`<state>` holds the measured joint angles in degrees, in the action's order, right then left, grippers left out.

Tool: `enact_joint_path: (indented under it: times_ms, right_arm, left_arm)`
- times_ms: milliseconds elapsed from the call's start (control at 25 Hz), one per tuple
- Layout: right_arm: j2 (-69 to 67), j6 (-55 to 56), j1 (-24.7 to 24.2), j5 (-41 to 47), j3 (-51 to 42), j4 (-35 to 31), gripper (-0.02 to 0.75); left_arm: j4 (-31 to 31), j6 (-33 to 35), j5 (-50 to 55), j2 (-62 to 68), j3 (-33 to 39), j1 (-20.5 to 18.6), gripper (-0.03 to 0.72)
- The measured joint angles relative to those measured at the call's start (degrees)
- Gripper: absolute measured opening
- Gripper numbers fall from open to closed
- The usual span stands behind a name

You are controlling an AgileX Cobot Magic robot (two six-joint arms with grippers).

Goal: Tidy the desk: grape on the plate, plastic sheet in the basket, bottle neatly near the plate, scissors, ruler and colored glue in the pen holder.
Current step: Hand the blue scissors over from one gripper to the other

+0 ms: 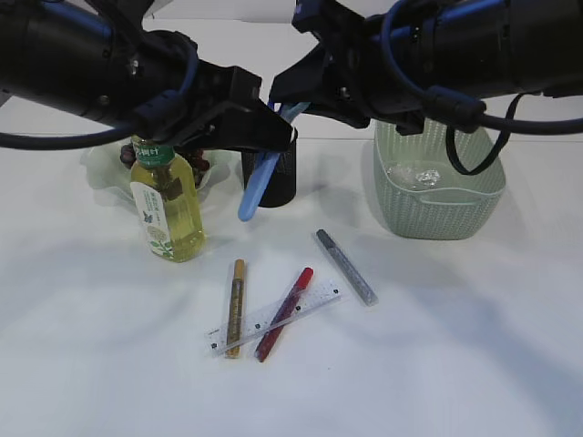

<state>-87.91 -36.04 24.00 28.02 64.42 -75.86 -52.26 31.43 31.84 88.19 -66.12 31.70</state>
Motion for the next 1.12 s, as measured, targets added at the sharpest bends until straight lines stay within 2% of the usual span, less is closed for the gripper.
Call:
enact_joint_path:
  times_ms: [160, 520, 600, 720, 840, 960, 1120]
  right_arm:
    - [0.0, 0.0, 0.0, -0.1, 0.0, -0.3, 0.063]
    - [0.0, 0.0, 0.0, -0.1, 0.0, -0.4, 0.054]
    - [0.0, 0.0, 0.0, -0.1, 0.0, -0.5, 0.054]
    - [0.0, 0.0, 0.0, -0.1, 0.0, -0.7, 0.054]
    - [0.0, 0.0, 0.0, -0.1, 0.0, -0.8, 0.054]
    - [0.0, 0.0, 0.0, -0.8, 0.0, -0.8, 0.054]
    - [-0.3, -1.2, 0.0, -4.9, 0.0, -1.1, 0.053]
  left_arm:
    - [0.0, 0.1, -0.1, 0.0, 0.0, 0.0, 0.174]
    - [0.1, 0.1, -0.1, 0.0, 0.0, 0.0, 0.182]
    - [0.2, 0.1, -0.1, 0.0, 0.0, 0.0, 0.227]
    - [1.0, 0.2, -0.1, 0.0, 0.0, 0.0, 0.403]
    - [1.1, 0.2, 0.1, 0.0, 0.0, 0.0, 0.537]
    - [2.0, 0.3, 1.1, -0.6, 0.0, 0.0, 0.575]
    - [6.3, 0.3, 4.5, -3.0, 0.0, 0.0, 0.580]
